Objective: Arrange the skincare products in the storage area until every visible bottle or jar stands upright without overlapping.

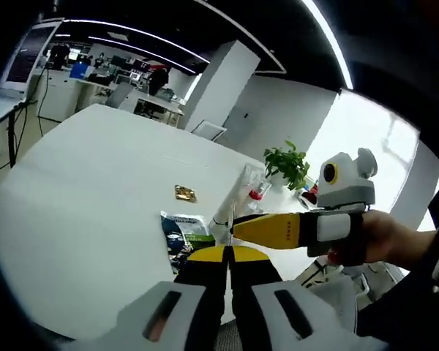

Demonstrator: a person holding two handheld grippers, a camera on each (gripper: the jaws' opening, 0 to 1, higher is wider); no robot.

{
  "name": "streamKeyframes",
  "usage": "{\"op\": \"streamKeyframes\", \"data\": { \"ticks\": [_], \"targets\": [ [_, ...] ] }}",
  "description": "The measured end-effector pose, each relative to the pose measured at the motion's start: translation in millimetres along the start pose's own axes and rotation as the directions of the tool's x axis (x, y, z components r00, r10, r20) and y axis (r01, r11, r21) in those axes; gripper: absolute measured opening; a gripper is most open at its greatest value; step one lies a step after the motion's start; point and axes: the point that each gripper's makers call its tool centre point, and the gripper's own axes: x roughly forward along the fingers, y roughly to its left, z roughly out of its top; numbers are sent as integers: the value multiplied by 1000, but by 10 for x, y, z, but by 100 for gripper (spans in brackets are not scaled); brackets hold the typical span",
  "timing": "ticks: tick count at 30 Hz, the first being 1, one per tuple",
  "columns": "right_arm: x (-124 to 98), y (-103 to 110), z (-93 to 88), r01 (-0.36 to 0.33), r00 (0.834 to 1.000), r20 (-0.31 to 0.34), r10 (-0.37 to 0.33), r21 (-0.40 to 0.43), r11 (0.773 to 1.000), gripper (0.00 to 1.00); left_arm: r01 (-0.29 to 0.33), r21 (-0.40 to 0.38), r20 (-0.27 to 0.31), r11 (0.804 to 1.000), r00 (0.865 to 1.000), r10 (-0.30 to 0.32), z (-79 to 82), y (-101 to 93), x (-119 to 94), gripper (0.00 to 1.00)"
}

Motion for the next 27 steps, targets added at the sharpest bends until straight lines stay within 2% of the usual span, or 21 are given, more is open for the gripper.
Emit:
{"op": "streamKeyframes", "data": {
  "ticks": [4,6,7,8,9,10,12,13,15,16,19,23,24,27],
  "targets": [
    [-101,-10,77,-41,998,48,41,-3,999,50,63,0,-10,998,998,-63,68,-86,-32,0],
    [-160,-9,150,-58,994,90,58,-2,998,49,71,-24,-7,997,997,-71,98,-77,-56,0],
    [-221,12,202,-101,989,111,99,9,995,48,94,-72,-2,993,996,-94,122,-81,-78,0],
    [-250,22,229,-119,986,119,117,10,993,47,95,-84,5,992,996,-94,141,-55,-89,0],
    [-284,11,269,-126,984,129,125,0,992,47,139,-131,-2,982,990,-140,142,-90,-117,0],
    [-303,23,300,-136,981,136,137,-14,991,45,153,-162,8,975,988,-154,168,-90,-137,0],
    [-339,73,374,-176,971,156,179,-38,984,41,212,-199,-10,957,976,-219,154,-166,-178,0],
    [-352,95,415,-195,967,163,198,-34,980,38,192,-189,-3,963,981,-196,177,-110,-184,0],
    [-349,127,478,-212,961,172,216,-42,976,35,212,-201,-26,956,975,-221,161,-140,-213,0],
    [-335,147,487,-218,960,166,224,-49,975,33,209,-199,-24,957,976,-218,171,-131,-219,0],
    [-259,165,459,-219,965,125,229,-90,972,26,241,-241,-30,940,966,-256,183,-175,-245,0],
    [-163,176,397,-217,971,77,227,-124,968,25,261,-255,-49,931,958,-282,166,-224,-252,0],
    [-145,174,390,-218,971,70,228,-124,968,25,276,-275,-53,921,952,-302,166,-257,-260,0],
    [-106,191,390,-238,968,56,246,-115,964,23,289,-297,-47,910,948,-316,184,-261,-264,0]
  ]
}}
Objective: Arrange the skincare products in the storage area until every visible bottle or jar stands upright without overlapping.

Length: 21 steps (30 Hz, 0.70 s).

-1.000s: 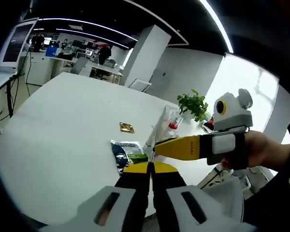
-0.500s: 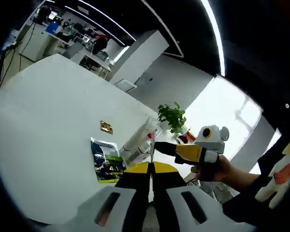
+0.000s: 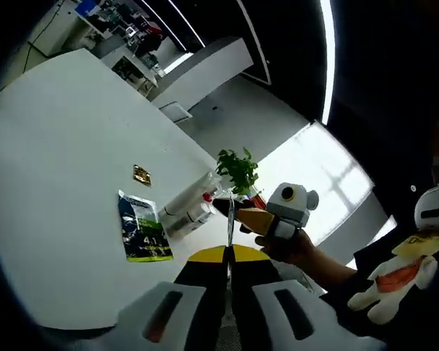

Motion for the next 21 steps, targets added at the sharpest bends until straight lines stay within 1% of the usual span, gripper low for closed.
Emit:
{"op": "streamKeyframes", "data": {
  "ticks": [3,5,7,12,15,17,18,21],
  "targets": [
    [32,13,19,-19,1000,-5,19,7,1000,20,6,-10,-13,1000,1000,-6,-5,14,-11,0],
    [56,13,15,-24,1000,-13,24,16,1000,15,12,-24,-23,1000,1000,-13,-6,30,-22,0],
    [88,29,4,-36,999,-25,36,21,999,7,9,-36,-30,999,1000,-10,0,68,-34,0],
    [152,21,-29,-27,999,-44,28,19,999,6,7,-73,-42,997,999,-10,27,172,-74,0],
    [182,18,-30,-17,999,-47,17,0,1000,2,3,-98,-47,995,999,-8,48,234,-84,0],
    [212,-32,-56,27,998,-61,-29,-26,999,1,0,-111,-46,994,999,-5,63,275,-85,0],
    [233,-71,-67,57,996,-61,-60,-53,997,1,-5,-121,-46,993,999,-1,72,310,-80,0],
    [280,-153,-119,121,989,-76,-127,-80,989,1,-28,-142,-50,989,999,21,77,415,-65,0]
  ]
}}
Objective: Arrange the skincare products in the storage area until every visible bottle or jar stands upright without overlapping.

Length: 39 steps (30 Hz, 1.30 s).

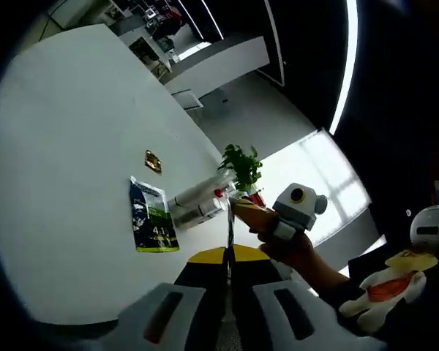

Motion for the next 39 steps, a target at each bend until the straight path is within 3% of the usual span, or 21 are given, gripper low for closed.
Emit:
{"op": "streamKeyframes", "data": {
  "ticks": [5,10,17,36,39],
  "targets": [
    [88,-108,-101,97,995,-29,-100,-82,992,1,-49,-57,17,997,999,50,13,205,40,0],
    [182,-274,-229,182,979,-67,-195,-160,970,1,-113,-76,16,991,993,114,-20,410,101,0],
    [312,-391,-395,226,964,-95,-250,-213,951,1,-184,-86,7,979,983,185,-60,652,135,0],
    [631,-799,-763,290,927,-183,-327,-204,935,1,-315,-111,-26,943,949,314,-104,1186,308,0],
    [661,-866,-831,312,915,-204,-348,-189,931,1,-339,-100,-37,936,941,337,-119,1252,337,0]
  ]
}}
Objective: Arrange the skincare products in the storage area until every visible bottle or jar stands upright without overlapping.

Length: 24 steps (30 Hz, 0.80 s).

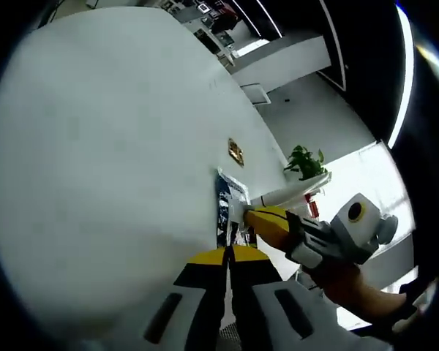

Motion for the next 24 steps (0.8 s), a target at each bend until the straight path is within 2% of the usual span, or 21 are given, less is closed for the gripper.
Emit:
{"op": "streamKeyframes", "data": {
  "ticks": [11,24],
  "targets": [
    [212,-87,-202,18,998,-56,-20,-22,1000,1,-64,22,-26,998,998,65,-20,186,139,0],
    [368,-97,-320,7,994,-106,-17,-94,996,1,-95,46,-36,994,995,97,-31,268,179,0]
  ]
}}
